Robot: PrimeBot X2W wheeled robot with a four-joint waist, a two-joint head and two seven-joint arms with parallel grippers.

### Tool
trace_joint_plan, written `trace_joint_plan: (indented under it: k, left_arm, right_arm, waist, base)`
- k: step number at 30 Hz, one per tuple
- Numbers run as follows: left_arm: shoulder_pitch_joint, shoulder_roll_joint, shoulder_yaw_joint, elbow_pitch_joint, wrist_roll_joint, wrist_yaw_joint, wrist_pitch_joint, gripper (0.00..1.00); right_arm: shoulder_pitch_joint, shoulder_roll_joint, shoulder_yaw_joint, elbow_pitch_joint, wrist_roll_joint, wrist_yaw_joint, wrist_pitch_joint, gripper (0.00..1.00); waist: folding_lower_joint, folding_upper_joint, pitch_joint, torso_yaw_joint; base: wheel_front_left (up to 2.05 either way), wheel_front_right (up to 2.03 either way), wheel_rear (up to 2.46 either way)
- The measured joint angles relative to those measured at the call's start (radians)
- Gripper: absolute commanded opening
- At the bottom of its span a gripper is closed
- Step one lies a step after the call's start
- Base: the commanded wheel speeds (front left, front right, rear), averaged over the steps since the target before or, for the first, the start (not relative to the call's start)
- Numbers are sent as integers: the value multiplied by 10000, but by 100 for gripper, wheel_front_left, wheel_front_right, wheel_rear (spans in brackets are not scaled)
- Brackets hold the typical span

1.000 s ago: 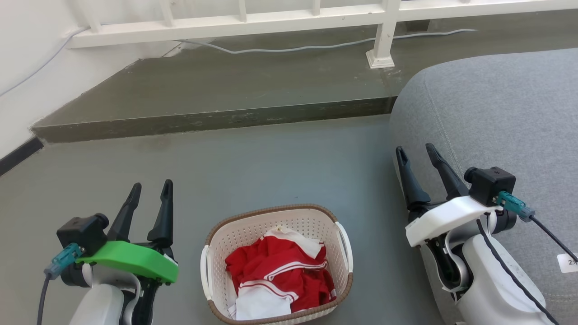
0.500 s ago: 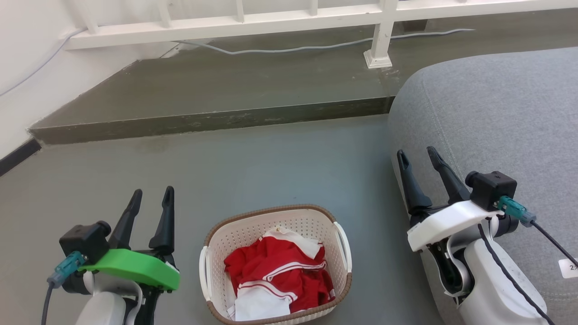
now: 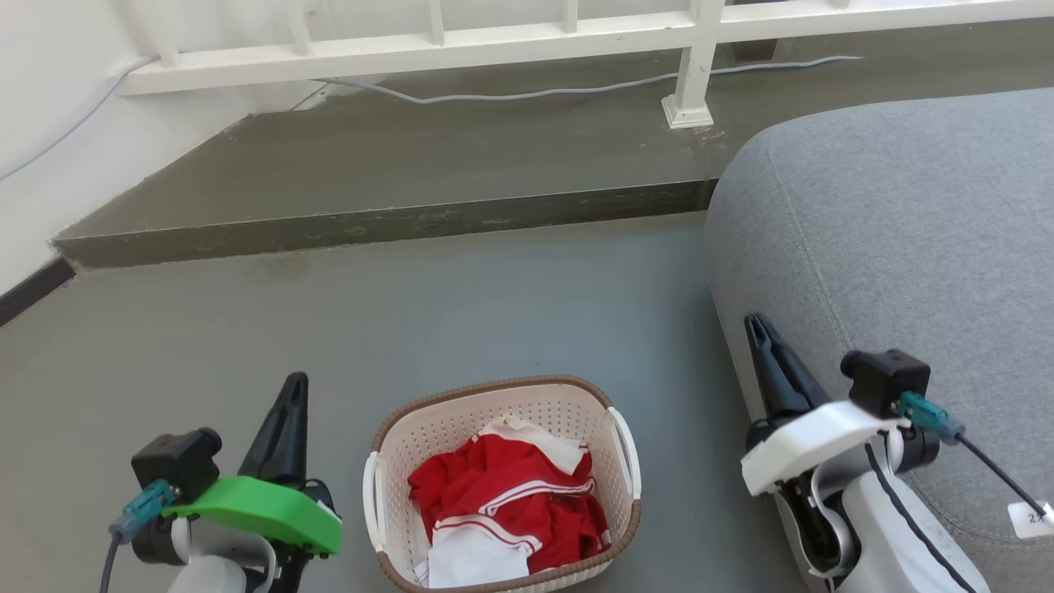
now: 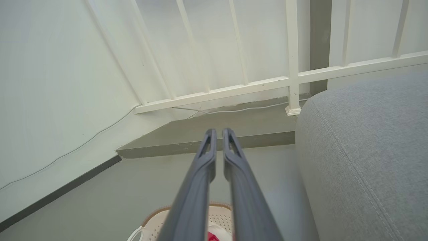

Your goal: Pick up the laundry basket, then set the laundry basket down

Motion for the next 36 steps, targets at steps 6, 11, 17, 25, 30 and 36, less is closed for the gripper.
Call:
trace_joint_plan:
  k: [6, 11, 17, 25, 30, 36]
  left_arm:
    - [150, -21, 63, 52, -351, 0, 104, 0]
    - [150, -56, 213, 52, -999, 0, 282, 0]
    - [151, -146, 395, 46, -1603, 0, 525, 0]
    - [151, -180, 673, 38, -2383, 0, 803, 0]
    - [152, -201, 784, 35, -2869, 0, 988, 0]
    - [154, -242, 1005, 25, -3496, 0, 1210, 0]
  right_arm:
    - [189, 27, -182, 48, 343, 2, 105, 0]
    - [186, 36, -428, 48, 989, 6, 307, 0]
    - [186, 59, -637, 40, 2038, 44, 539, 0]
    - [187, 82, -961, 12, 2938, 100, 849, 0]
    - [189, 92, -1164, -29, 3515, 115, 1034, 0]
    - [210, 105, -1425, -81, 4259, 186, 1252, 0]
  waist:
    - [0, 0, -8, 37]
    - [0, 0, -22, 103]
    - [0, 0, -33, 161]
    - [1, 0, -49, 234]
    - [0, 0, -58, 278]
    - [0, 0, -69, 332]
  base:
    - [0, 0, 0]
    - [0, 0, 0]
    - [0, 0, 0]
    - [0, 0, 0]
    - [0, 0, 0]
    - [0, 0, 0]
